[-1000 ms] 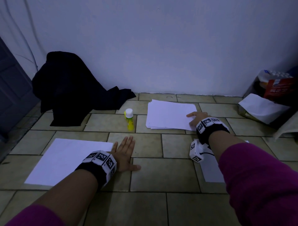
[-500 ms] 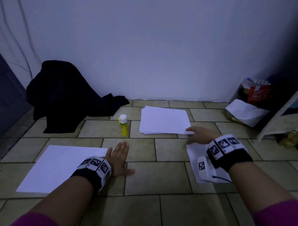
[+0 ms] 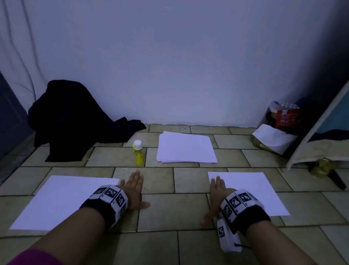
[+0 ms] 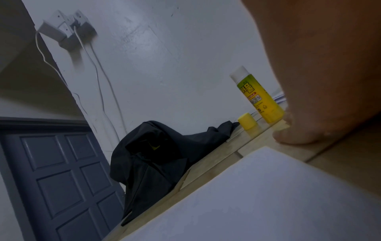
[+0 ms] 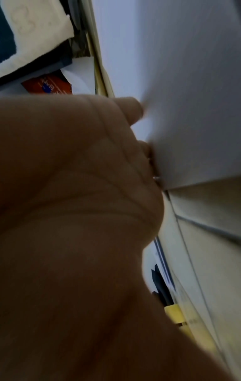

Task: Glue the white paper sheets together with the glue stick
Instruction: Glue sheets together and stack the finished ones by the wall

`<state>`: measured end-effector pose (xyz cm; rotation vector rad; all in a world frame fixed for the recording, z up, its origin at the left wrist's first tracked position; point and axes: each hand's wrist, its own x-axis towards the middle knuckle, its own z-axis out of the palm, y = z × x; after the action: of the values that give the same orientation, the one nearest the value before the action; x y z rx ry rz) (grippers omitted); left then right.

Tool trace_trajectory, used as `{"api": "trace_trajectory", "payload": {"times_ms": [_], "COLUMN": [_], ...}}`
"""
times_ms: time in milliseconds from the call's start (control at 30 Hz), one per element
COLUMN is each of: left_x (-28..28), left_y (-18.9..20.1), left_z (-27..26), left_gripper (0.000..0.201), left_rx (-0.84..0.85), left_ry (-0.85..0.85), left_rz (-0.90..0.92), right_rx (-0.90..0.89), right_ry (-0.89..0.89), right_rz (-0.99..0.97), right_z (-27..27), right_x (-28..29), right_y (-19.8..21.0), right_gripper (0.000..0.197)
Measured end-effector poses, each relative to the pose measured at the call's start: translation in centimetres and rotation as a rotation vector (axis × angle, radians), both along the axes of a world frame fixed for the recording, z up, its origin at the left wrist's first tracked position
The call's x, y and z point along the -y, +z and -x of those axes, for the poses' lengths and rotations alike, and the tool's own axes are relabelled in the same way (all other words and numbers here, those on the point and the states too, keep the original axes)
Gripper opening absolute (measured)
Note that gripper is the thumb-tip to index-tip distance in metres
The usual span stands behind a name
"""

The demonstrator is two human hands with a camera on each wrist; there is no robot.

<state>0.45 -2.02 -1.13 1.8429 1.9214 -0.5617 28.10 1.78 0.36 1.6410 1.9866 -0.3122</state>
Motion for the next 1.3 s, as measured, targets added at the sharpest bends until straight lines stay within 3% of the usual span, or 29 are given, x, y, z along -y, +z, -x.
{"api": "trace_trajectory", "payload": {"times_ms": [100,300,367,500,567,700,767,1000,1133,1300], "left_x": [0.1,1.4,2.3,3.9,4.6,5.3,5.6,4.5,4.3,4.7], "left_y": [0.2,2.8,3.5,3.5,3.6,2.9,2.8,4.2,4.9,5.7], "left_z": [-0.1,1.5,3.3,6.5,7.1,8.5,8.6,8.8,9.6,10.5], "left_gripper": [0.1,0.096,0.104,0.135,0.125,0.067,0.05,0.05,0.043,0.051], "left_rx": [0.018,0.132,0.063,-0.248,-0.292,-0.226,-0.226,-0.232,-0.26,-0.298], "left_ry": [-0.006,-0.006,0.044,0.267,0.283,0.159,0.162,0.227,0.214,0.267], "left_rz": [-0.003,-0.035,-0.082,-0.079,-0.018,-0.081,-0.143,-0.05,-0.157,-0.405], "right_rx": [-0.048,-0.058,-0.048,-0.029,-0.024,-0.025,-0.031,-0.038,-0.039,-0.018], "right_ry": [-0.027,-0.033,-0.027,-0.026,-0.023,-0.022,-0.027,-0.025,-0.025,-0.025], "right_rz": [-0.044,-0.077,-0.089,-0.122,-0.13,-0.123,-0.122,-0.122,-0.101,-0.102], "right_z": [0.2,-0.2,-0.1,0.0,0.0,0.0,0.0,-0.1,-0.1,0.0], "right_x": [0.4,0.7,0.7,0.9,0.9,0.7,0.7,0.6,0.6,0.6], "right_y": [-0.6,-1.7,-1.8,-2.0,-2.1,-2.1,-2.2,-2.3,-2.1,-2.0], "right_gripper": [0.134,0.153,0.152,0.151,0.151,0.151,0.151,0.15,0.15,0.15]}}
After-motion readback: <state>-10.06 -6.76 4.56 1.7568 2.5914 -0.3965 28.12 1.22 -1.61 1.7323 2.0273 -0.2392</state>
